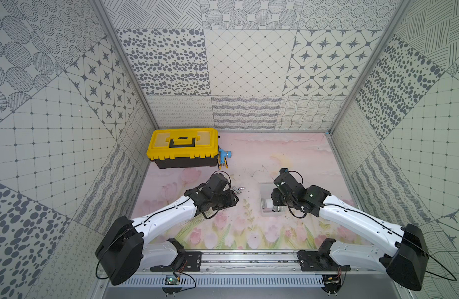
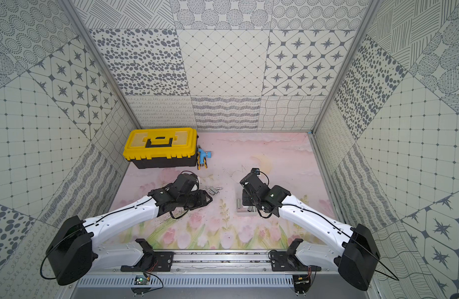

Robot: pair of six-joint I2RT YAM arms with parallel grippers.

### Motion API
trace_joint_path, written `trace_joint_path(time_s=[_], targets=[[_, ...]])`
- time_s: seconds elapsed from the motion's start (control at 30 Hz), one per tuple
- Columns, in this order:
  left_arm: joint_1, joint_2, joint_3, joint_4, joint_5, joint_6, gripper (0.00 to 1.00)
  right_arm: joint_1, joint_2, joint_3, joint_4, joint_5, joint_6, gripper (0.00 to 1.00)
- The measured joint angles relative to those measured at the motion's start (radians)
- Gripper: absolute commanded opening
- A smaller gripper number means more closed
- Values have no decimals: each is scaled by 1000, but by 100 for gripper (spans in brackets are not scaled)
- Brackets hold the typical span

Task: Put the socket on the desktop into the storage box
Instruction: Place the socket head in the storage box.

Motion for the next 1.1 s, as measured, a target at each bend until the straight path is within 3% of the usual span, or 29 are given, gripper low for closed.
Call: trace_joint_path(time_s=[0.6, 1.1], targets=[[-5, -82, -14, -5, -47, 21, 55, -37, 11, 25, 4, -69, -23, 0], [0, -112, -47, -6, -80, 6, 56, -43, 168, 82, 21, -147, -58, 0]])
